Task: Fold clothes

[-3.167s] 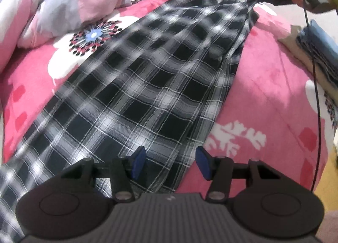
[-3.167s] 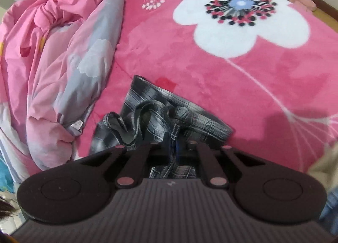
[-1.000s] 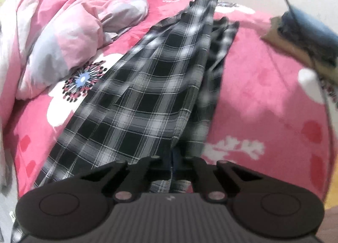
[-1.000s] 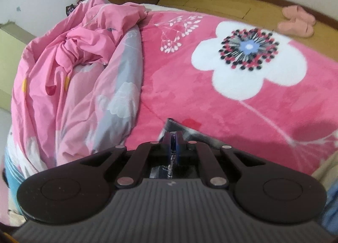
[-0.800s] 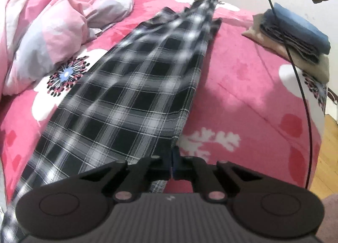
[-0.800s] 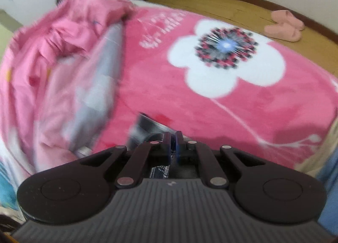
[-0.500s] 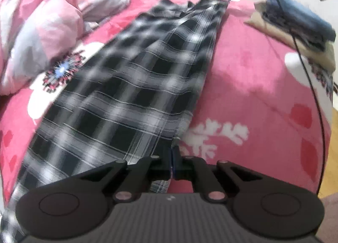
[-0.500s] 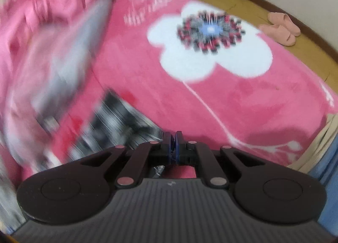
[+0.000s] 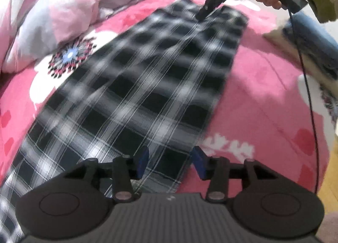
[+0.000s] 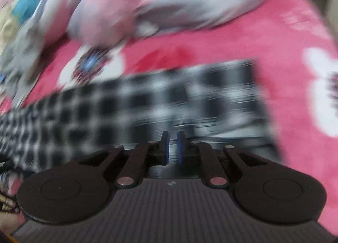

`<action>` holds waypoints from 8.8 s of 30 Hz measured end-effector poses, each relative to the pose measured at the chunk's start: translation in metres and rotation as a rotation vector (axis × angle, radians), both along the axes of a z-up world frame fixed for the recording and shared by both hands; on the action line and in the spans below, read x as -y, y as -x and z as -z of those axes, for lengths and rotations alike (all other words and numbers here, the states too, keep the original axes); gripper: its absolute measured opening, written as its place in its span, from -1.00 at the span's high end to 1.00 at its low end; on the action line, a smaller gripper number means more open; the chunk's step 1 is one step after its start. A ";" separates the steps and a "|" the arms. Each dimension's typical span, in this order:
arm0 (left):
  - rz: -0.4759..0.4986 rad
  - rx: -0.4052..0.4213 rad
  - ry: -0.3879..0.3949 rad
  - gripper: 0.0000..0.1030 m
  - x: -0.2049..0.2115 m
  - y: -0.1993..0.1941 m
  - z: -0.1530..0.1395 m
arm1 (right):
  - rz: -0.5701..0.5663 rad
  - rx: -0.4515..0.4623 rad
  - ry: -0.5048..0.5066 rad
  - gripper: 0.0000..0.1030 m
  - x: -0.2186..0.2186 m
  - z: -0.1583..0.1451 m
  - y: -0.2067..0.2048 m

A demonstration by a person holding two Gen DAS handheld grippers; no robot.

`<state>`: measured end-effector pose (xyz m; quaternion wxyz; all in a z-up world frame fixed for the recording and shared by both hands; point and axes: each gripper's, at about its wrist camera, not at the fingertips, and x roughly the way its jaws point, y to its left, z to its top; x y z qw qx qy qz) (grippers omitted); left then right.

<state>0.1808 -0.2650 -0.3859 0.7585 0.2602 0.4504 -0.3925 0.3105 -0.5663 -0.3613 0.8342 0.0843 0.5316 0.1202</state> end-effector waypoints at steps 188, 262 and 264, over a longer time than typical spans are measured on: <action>-0.484 0.146 0.213 0.41 -0.138 0.002 -0.041 | 0.177 -0.255 -0.804 -0.21 -0.293 0.036 -0.009; -0.445 -0.083 0.147 -0.03 -0.180 -0.025 0.010 | 0.224 -0.119 -0.226 -0.15 -0.286 0.024 0.050; -0.447 -0.081 0.148 -0.03 -0.180 -0.024 0.010 | 0.214 -0.128 -0.264 -0.15 -0.282 0.027 0.049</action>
